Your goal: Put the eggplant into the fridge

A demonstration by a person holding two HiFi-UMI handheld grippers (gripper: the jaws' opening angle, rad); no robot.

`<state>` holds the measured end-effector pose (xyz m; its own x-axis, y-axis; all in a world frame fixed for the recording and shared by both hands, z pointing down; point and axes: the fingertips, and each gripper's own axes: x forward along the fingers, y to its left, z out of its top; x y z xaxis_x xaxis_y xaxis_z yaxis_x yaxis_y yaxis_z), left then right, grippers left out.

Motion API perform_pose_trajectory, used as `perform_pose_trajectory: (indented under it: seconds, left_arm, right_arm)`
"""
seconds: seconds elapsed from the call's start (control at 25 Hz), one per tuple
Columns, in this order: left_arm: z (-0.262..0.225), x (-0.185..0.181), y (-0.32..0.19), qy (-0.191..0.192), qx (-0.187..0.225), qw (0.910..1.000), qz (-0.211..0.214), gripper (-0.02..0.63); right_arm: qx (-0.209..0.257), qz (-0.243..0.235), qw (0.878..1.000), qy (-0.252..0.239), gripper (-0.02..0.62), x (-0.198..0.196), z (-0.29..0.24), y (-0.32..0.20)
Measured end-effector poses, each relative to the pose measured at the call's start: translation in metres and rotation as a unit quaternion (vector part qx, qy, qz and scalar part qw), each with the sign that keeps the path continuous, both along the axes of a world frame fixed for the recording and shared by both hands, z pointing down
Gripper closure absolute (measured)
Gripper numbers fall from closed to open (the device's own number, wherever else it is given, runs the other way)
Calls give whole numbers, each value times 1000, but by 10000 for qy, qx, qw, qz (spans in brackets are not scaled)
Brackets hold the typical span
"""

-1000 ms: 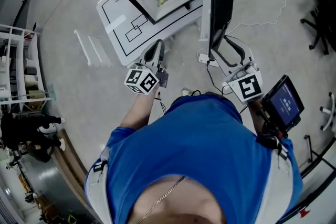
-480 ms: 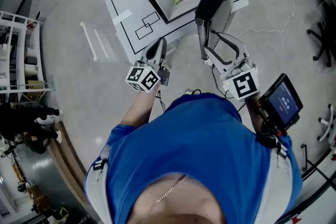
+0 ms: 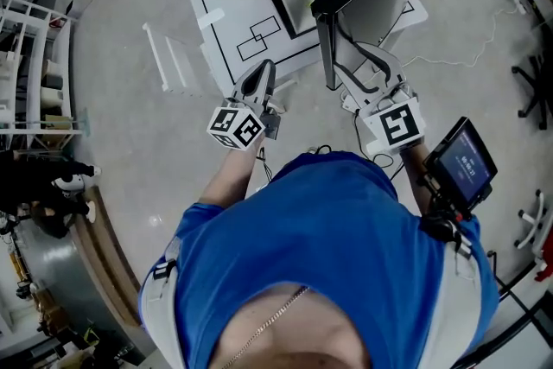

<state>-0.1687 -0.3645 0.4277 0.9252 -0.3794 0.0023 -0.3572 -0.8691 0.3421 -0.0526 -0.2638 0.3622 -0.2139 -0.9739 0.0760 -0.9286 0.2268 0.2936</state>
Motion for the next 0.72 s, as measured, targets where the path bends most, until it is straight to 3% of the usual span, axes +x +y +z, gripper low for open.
perform_pose_trajectory:
  seconds: [0.72]
  left_arm:
    - [18,-73,-56,-21,5,9980,-631,598]
  right_arm:
    - [-190,174,9997,-49,405,-10,16,-104]
